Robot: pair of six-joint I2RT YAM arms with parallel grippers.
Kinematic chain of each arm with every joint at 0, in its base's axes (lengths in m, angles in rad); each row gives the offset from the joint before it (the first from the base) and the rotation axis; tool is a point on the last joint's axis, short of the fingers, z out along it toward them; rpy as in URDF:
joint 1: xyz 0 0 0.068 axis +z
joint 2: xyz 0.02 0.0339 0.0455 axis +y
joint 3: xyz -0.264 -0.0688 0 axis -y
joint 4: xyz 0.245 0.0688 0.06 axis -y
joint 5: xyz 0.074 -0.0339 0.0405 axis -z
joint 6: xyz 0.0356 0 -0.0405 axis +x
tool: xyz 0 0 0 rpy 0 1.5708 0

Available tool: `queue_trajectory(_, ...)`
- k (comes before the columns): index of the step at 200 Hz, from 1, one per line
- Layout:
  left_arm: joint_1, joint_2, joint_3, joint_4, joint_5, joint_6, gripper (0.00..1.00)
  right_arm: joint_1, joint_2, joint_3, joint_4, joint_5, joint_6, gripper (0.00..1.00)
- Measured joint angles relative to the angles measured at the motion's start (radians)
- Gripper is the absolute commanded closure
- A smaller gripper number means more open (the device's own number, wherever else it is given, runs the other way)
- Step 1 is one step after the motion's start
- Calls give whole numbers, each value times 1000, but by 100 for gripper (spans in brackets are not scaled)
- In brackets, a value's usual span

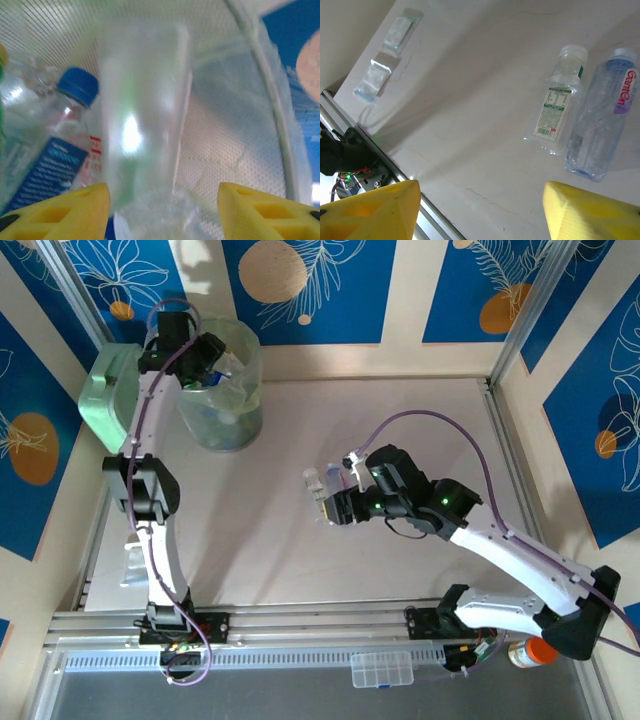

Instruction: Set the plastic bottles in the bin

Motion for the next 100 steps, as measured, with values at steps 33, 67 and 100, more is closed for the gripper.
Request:
queue_trajectory(33, -117, -141, -95, 28, -88, 140, 31, -2, -50, 0, -11, 14, -11, 33)
queue_trajectory(67, -256, -387, -198, 110, -177, 288, 31, -20, -81, 0, -25, 30, -23, 33)
queue_trajectory(100, -425, -626, -400, 203, -244, 409, 28, -44, -118, 0, -29, 33, -27, 33)
